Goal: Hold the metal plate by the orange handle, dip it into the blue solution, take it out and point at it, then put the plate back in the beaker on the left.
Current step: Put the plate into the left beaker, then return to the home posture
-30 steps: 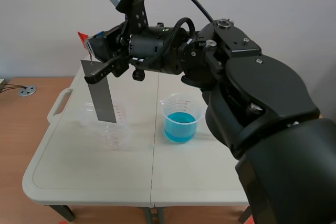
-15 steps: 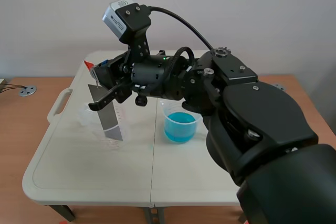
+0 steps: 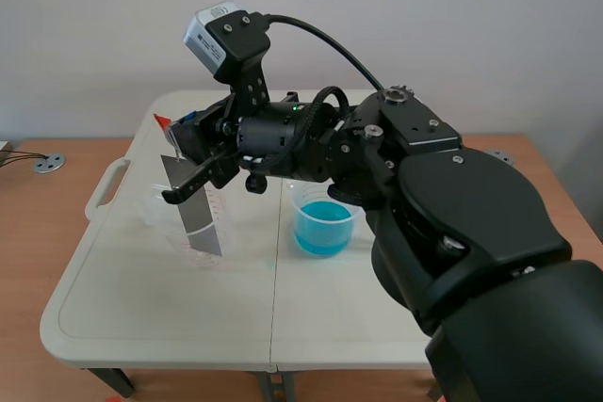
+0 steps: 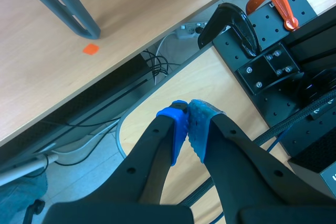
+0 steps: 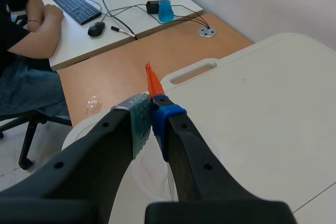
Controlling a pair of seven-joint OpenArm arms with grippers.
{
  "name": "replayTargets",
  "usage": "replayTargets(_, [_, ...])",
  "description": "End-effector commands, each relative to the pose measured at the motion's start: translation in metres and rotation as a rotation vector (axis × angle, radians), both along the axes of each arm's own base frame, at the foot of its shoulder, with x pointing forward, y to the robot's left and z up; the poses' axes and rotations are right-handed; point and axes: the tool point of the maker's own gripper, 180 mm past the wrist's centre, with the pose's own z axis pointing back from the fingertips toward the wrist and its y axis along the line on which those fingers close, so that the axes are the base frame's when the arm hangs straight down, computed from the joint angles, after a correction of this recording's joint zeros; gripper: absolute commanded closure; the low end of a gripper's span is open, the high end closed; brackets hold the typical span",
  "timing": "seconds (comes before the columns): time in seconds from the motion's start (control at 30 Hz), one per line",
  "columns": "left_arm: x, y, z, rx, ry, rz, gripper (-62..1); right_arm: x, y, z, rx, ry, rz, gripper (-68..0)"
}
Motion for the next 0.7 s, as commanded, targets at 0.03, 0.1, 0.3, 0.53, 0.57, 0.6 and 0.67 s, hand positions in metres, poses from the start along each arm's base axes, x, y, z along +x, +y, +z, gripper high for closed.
replayTargets(0.03, [-0.001,-0.002,0.002,-0.012,-0.003,0.006,-1.2,0.005,0.0,0.006,-0.001,-0.024,0.006,-2.0])
replayTargets(0.1, [-0.001,-0.002,0.002,-0.012,-0.003,0.006,-1.2,0.005,-0.001,0.004,-0.016,-0.028,0.005,-5.8])
replayTargets(0.3, [-0.001,-0.002,0.002,-0.012,-0.003,0.006,-1.2,0.006,-0.007,-0.001,-0.034,-0.029,0.002,-10.7])
replayTargets(0.53, [-0.002,-0.002,0.001,-0.007,-0.003,-0.006,-6.3,0.008,-0.011,-0.003,-0.044,-0.027,-0.007,-25.3])
replayTargets(0.57, [-0.003,-0.003,0.001,-0.002,-0.002,-0.017,-13.9,0.008,-0.012,-0.003,-0.043,-0.027,-0.008,-27.8])
replayTargets(0.6, [-0.003,-0.003,0.001,0.002,-0.001,-0.027,-24.8,0.009,-0.012,-0.003,-0.042,-0.027,-0.011,-30.0])
replayTargets(0.67, [-0.004,-0.003,0.001,0.002,-0.001,-0.027,-50.8,0.011,-0.015,-0.003,-0.041,-0.026,-0.02,-33.9])
